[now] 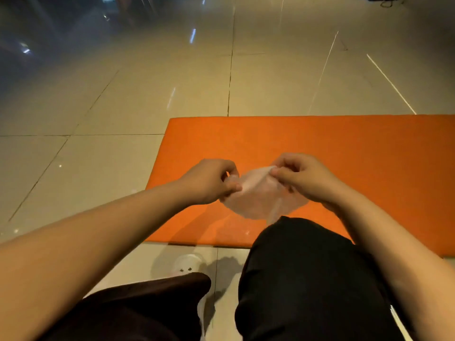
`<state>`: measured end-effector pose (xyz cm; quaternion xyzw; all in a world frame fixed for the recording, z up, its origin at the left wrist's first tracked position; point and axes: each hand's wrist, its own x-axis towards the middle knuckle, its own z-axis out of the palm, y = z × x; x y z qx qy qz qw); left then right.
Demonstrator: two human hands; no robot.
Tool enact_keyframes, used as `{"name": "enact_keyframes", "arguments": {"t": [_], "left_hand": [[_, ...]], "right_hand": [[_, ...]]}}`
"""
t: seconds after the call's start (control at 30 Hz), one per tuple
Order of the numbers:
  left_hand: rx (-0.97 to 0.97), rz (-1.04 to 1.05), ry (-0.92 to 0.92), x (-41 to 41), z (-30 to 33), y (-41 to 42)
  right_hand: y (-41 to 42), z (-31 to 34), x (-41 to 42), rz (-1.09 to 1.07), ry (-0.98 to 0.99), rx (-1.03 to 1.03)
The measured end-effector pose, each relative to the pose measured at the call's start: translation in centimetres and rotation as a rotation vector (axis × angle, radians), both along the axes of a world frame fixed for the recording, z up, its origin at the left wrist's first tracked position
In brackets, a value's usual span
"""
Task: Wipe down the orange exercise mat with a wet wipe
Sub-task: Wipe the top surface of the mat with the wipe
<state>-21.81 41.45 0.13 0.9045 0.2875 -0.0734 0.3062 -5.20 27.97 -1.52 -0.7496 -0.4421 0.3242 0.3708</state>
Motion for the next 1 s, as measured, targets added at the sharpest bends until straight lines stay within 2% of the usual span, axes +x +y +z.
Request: {"name": "enact_keyframes", "arguments": {"t": [0.1,0.17,0.23,0.33,0.37,0.43,0.5,0.57,0.6,0.7,0.83,0.9,1.0], "left_hand": [[-0.170,0.063,0.079,-0.2,-6.2,1.5],[-0.271,0.044,0.125,-0.3,-10.1,2.5],[-0.263,0.003,0.165,-0.5,-13.9,3.3],[-0.181,0.043,0.136,-0.4,-19.2,5.0],[-0.160,0.075,0.121,-0.5,-20.8,5.5],[-0.088,0.106,0.125,-1.0,-24.5,6.3],[-0.019,0.058,0.225,-1.8,-27.3,6.1],[0.032,-0.057,0.410,-2.8,-28.9,5.5],[0.055,-0.118,0.490,-3.1,-29.2,5.2],[0.098,-0.193,0.563,-2.6,-29.3,5.3],[0.116,-0.237,0.617,-2.3,-29.5,5.1],[0.111,-0.203,0.590,-2.3,-30.0,5.4],[0.149,-0.191,0.472,-2.9,-30.7,5.8]], "right_hand": [[0.8,-6.5,0.5,0.081,-0.044,-0.182],[1.3,-10.6,0.6,0.087,0.023,-0.254],[1.8,-14.5,0.9,0.050,0.108,-0.306],[2.9,-19.8,2.5,-0.059,0.056,-0.364],[3.2,-21.6,3.2,-0.107,-0.009,-0.400],[3.3,-25.0,4.5,-0.200,-0.323,-0.512],[2.7,-27.6,4.4,-0.210,-0.591,-0.444],[2.5,-29.8,2.4,-0.049,-0.632,-0.308],[2.3,-31.0,0.9,0.041,-0.642,-0.306],[2.3,-33.3,-2.3,0.078,-0.695,-0.384],[1.9,-33.8,0.2,0.197,-0.733,-0.325],[0.3,-33.7,3.7,0.120,-0.717,-0.368],[-4.5,-33.3,9.6,-0.184,-0.656,-0.570]]}}
